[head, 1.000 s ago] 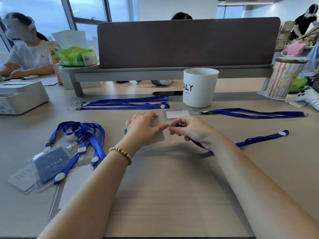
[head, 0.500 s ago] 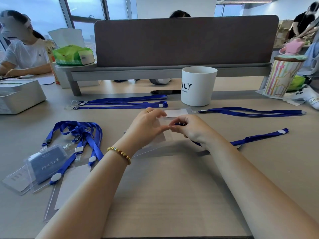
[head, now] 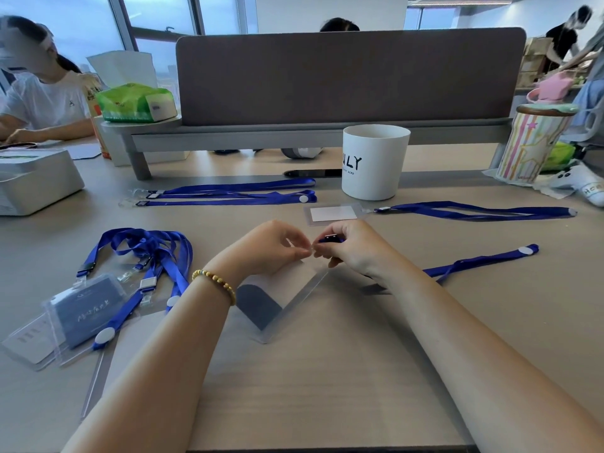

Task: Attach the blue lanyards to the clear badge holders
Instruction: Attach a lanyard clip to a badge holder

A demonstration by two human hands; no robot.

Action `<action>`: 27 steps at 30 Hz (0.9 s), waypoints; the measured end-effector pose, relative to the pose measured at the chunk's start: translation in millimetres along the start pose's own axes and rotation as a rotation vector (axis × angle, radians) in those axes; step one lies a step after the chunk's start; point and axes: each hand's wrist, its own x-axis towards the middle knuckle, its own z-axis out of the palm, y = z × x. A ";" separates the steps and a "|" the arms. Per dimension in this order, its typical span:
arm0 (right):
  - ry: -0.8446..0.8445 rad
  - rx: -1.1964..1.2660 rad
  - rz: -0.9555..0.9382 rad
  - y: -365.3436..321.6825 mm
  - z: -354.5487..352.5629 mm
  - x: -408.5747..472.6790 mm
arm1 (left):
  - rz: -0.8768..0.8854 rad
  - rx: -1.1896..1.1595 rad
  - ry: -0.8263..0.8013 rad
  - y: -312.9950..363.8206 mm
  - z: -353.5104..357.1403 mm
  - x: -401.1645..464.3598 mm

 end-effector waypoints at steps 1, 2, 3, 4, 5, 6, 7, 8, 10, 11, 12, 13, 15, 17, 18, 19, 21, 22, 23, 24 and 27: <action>-0.002 0.016 -0.006 -0.1 0.1 0.4 | 0.008 -0.018 -0.002 0.3 -0.6 -0.6; -0.003 0.028 -0.009 0.1 0.1 1.0 | 0.013 -0.039 -0.002 0.4 -1.1 -1.1; -0.007 0.035 -0.005 0.7 0.3 1.6 | 0.013 -0.056 -0.004 0.3 -1.3 -1.2; -0.016 0.027 0.004 1.7 0.4 2.4 | 0.009 -0.065 -0.009 0.1 -1.2 -1.1; -0.030 0.001 0.011 2.7 0.6 3.0 | 0.003 -0.066 -0.018 0.1 -0.9 -1.2; -0.046 -0.034 0.015 3.9 0.9 3.4 | -0.003 -0.064 -0.027 0.3 -0.1 -1.6; -0.058 -0.064 0.012 4.7 0.8 3.8 | -0.007 -0.064 -0.034 0.3 0.7 -1.8; -0.064 -0.086 0.004 5.2 0.4 4.0 | -0.011 -0.067 -0.035 0.5 1.3 -1.7; -0.058 -0.123 -0.021 4.9 -0.7 3.5 | -0.027 -0.086 -0.027 0.6 2.5 -0.5; -0.053 -0.136 -0.030 4.7 -0.8 3.0 | -0.037 -0.094 -0.021 0.6 3.2 0.1; -0.051 -0.144 -0.036 4.9 -0.6 3.0 | -0.044 -0.098 -0.015 0.7 3.8 0.4; -0.051 -0.151 -0.040 5.2 -0.2 2.9 | -0.049 -0.101 -0.012 0.8 4.7 0.6; -0.053 -0.172 -0.047 6.2 0.8 2.9 | -0.058 -0.112 -0.003 0.9 6.7 1.1; -0.053 -0.203 -0.061 6.9 0.9 3.5 | -0.072 -0.110 0.010 0.5 9.4 1.7; -0.051 -0.221 -0.070 6.9 0.8 4.0 | -0.081 -0.099 0.017 0.3 11.3 2.0; -0.047 -0.237 -0.080 7.0 0.7 4.3 | -0.090 -0.087 0.026 0.0 13.3 2.8; -0.046 -0.261 -0.096 7.8 1.6 5.3 | -0.099 -0.073 0.049 0.7 16.4 3.2; -0.047 -0.268 -0.101 8.0 2.4 5.5 | -0.101 -0.073 0.060 1.1 17.3 2.9; -0.044 -0.269 -0.106 8.0 2.8 5.7 | -0.099 -0.076 0.069 1.9 17.4 2.7; -0.033 -0.261 -0.113 7.6 2.6 5.8 | -0.092 -0.086 0.075 2.5 16.9 2.4; 0.011 -0.219 -0.119 5.8 -0.8 5.8 | -0.063 -0.162 0.087 5.6 13.5 1.0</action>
